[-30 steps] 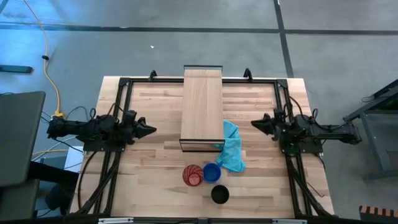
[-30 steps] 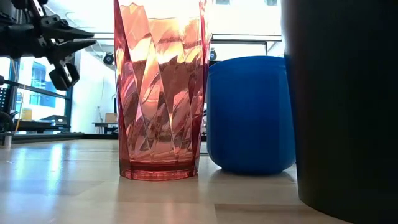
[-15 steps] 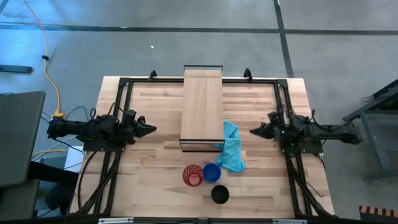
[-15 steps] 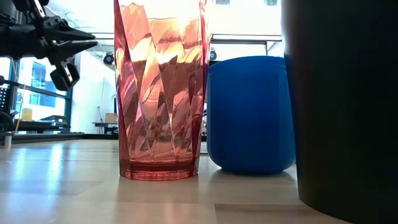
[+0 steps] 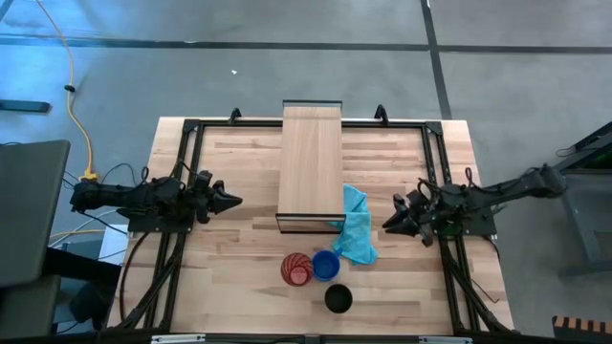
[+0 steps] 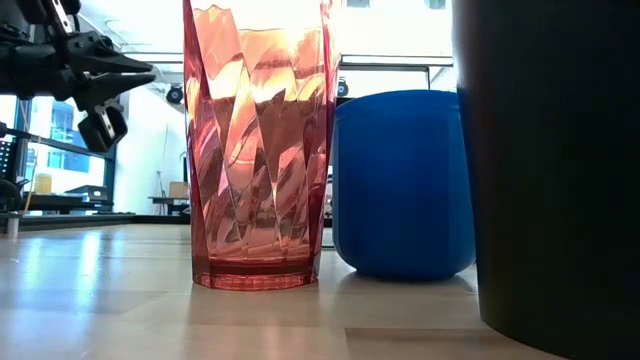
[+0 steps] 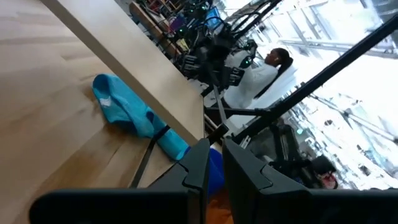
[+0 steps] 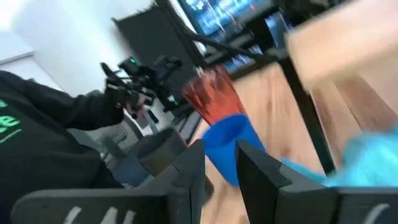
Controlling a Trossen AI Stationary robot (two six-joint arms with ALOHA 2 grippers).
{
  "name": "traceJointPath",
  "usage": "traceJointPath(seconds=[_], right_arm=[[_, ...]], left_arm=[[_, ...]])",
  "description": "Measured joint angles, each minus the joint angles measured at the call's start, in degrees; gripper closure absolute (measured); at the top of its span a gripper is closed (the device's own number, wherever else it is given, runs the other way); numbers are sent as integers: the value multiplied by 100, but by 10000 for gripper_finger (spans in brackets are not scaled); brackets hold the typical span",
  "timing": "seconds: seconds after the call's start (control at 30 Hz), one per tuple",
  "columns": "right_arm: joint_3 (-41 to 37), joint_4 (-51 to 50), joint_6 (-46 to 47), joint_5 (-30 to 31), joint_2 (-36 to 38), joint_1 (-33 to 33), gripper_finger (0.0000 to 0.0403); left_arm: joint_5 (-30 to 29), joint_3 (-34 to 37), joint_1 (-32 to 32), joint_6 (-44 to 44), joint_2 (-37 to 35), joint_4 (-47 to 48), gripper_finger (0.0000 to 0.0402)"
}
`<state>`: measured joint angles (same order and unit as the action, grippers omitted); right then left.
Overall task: Stack small to large cups/mugs on shelf
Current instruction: Put the blue mug on the shelf
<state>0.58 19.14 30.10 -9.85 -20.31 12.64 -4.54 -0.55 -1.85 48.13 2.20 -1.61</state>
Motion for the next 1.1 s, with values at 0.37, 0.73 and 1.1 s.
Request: traceJointPath(seconds=[0.37,0.73,1.1], right_arm=[[848,533,-1839,774,-2460,753,323],[1618,1537,-2346,776,-5018,768,323],[2848,1234,-2906,712,-6666,768,323]], left_arm=[[85,0,0,-200,0,15,369],[46,0,0,-286,0,15,369],[109,0,2,-273,0,22,369]])
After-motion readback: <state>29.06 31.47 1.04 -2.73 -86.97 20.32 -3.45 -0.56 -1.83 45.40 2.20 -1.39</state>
